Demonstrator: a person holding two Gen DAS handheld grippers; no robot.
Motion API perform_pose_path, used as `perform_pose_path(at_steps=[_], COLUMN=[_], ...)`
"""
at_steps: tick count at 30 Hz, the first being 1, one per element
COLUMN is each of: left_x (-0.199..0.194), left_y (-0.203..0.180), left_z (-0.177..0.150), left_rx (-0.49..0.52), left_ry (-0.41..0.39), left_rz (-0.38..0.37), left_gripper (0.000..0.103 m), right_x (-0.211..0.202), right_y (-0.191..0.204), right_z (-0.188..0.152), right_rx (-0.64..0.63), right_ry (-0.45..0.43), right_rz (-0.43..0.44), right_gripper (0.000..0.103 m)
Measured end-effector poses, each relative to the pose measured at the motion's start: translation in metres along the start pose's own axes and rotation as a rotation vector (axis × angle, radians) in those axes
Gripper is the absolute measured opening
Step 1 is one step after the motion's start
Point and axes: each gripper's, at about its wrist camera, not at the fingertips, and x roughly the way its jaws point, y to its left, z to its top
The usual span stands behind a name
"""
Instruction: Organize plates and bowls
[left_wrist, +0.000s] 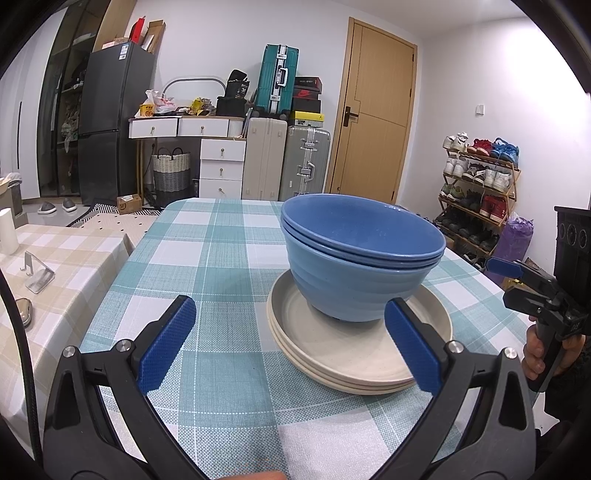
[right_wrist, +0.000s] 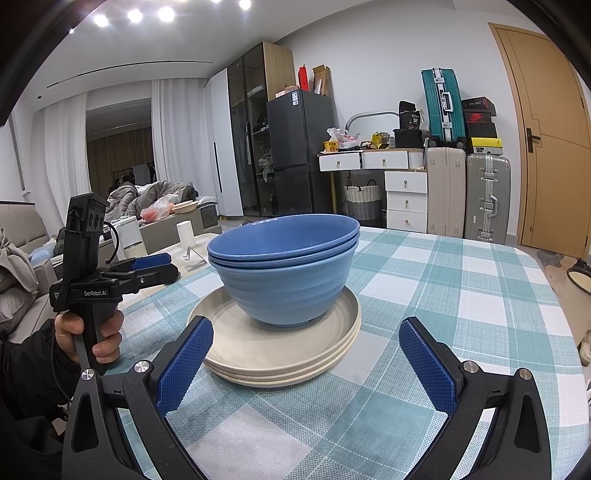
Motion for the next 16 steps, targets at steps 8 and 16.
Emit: perform_pose_path(at_steps=[8, 16], left_x=[-0.0008, -0.0005], left_y=[-0.0003, 0.0003], left_z=[0.0010, 0.0011], left_rx=[0.011, 0.014], left_ry=[-0.007, -0.007], left_rz=[0.005, 0.006], left_gripper=[0.102, 0.102], right_x=[0.0019, 0.0015], right_y=[0.0000, -0.0001], right_z=[-0.0016, -0.0013], right_rx=[0.001, 0.001], right_ry=[0.006, 0.004], right_rz=[0.000, 0.001], right_gripper=[0.103, 0.103])
